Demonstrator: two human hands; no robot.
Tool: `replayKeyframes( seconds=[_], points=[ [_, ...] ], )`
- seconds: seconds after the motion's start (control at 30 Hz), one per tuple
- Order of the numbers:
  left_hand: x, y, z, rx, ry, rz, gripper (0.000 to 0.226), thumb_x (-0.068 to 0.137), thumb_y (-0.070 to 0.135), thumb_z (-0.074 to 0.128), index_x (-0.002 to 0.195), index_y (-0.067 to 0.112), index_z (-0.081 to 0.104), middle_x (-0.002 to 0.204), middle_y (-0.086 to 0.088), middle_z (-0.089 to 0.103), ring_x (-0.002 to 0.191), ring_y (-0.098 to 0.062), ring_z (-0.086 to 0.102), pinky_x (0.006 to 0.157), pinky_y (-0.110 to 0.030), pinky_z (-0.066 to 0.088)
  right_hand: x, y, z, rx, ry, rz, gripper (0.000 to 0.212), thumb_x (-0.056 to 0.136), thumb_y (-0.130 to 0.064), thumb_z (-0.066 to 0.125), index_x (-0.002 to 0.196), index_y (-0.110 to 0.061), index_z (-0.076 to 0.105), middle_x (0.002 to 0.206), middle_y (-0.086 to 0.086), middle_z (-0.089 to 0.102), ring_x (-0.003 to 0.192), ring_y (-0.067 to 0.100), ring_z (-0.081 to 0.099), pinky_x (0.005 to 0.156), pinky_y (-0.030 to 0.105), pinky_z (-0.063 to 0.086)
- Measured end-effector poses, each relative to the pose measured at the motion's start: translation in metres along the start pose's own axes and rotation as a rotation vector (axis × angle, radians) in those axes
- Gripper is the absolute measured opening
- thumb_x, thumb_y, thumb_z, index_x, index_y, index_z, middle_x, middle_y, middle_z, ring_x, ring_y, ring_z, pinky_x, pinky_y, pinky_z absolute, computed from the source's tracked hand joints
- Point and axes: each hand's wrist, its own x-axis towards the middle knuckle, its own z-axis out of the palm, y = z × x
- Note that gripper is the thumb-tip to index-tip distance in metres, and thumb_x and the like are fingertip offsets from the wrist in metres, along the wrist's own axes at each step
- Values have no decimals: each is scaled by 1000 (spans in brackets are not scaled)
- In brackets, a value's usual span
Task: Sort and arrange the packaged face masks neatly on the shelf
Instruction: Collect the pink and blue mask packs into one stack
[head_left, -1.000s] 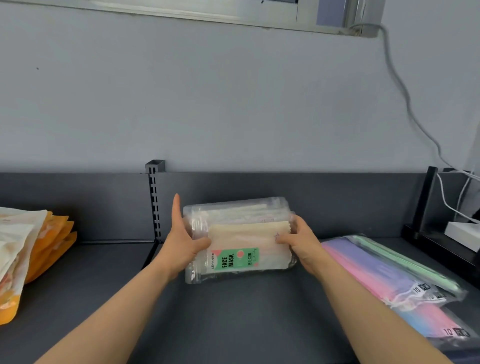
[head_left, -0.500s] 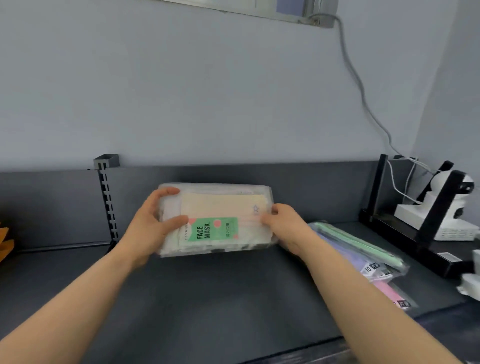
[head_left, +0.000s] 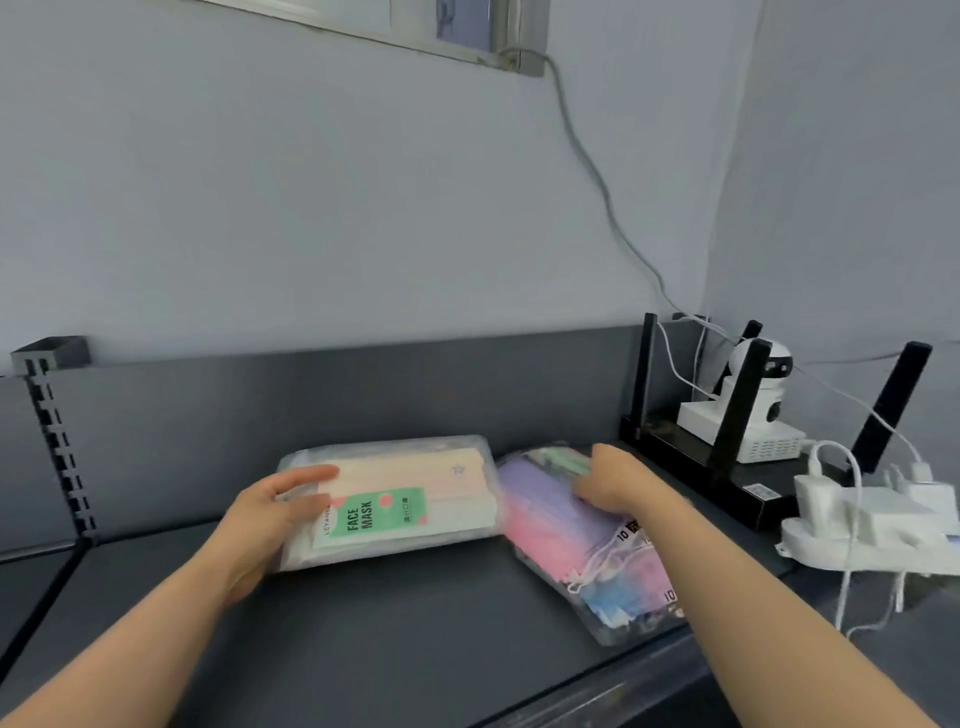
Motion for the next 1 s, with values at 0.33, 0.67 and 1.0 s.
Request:
replayKeyframes(
  seconds=[0.33,0.67,1.0],
  points=[
    [0,-13,-7,-168,4,-36,27,89,1,65,107,18,75,106,-10,75,94,-25,73,63,-23,58,5,1,-2,-29,399,-99,17,94,-7,43,93,-7,60,94,15,68,86,37,62,67,35,46],
    [-9,-7,1,-171,59,-10,59,66,58,72,112,21,69,112,-3,73,101,-17,70,88,-34,54,-69,-87,22,-16,387,-1042,22,82,1,62,99,-7,73,100,11,73,90,28,69,84,38,54],
    [-16,-3,-22,-4,90,157,64,71,8,86,107,49,52,121,-7,59,88,-21,72,67,-39,60,-66,-83,35,255,99,-766,28,86,-9,54,111,-3,63,118,8,63,111,23,56,98,26,39]
  ],
)
